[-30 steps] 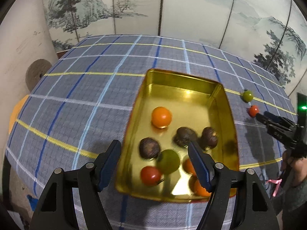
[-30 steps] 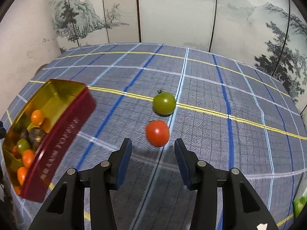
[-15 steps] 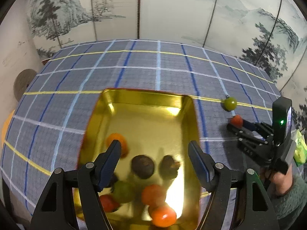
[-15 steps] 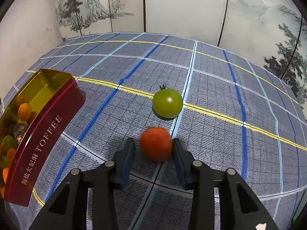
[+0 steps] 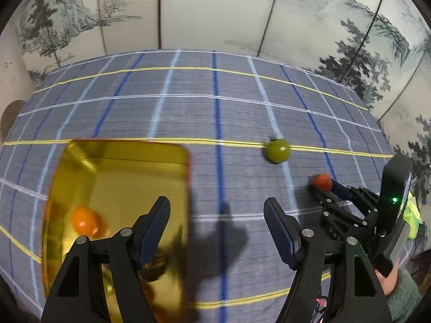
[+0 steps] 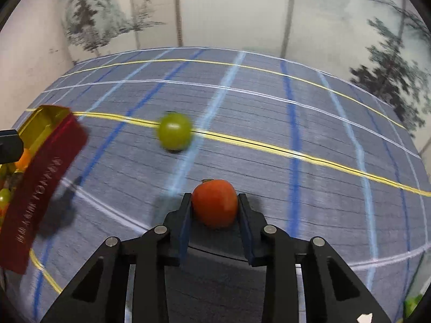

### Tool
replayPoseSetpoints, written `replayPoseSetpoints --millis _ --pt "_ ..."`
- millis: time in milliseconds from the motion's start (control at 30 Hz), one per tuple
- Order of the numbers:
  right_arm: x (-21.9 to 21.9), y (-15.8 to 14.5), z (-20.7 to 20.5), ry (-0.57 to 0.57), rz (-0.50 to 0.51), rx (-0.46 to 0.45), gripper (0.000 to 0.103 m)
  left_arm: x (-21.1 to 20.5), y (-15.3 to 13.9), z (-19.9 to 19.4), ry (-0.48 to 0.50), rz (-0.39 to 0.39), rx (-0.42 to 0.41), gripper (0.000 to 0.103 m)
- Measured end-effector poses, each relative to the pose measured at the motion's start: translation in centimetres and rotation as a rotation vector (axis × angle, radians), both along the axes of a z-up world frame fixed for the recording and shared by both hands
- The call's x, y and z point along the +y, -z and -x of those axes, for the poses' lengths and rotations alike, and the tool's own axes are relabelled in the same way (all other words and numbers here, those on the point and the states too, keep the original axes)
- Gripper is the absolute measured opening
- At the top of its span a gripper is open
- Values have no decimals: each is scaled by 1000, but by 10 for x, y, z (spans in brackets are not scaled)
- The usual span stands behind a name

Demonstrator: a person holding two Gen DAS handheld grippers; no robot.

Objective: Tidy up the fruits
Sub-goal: 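Grasp the green tomato with the left gripper while the right gripper holds the red tomato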

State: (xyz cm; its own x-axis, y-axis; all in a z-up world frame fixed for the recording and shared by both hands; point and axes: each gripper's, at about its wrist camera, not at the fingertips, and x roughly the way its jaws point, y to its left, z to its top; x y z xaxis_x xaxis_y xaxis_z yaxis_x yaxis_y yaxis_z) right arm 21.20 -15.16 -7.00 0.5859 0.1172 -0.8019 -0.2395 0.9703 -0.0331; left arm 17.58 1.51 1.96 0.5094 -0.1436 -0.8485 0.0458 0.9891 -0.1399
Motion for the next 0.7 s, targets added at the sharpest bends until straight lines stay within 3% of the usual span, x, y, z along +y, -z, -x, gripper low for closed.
replayPoseSetpoints --millis 333,700 --pt "-74 -2 0 174 22 -16 29 -45 19 -35 17 5 25 72" --pt "-83 -2 -2 181 -10 -22 30 -64 39 -58 23 6 51 71"
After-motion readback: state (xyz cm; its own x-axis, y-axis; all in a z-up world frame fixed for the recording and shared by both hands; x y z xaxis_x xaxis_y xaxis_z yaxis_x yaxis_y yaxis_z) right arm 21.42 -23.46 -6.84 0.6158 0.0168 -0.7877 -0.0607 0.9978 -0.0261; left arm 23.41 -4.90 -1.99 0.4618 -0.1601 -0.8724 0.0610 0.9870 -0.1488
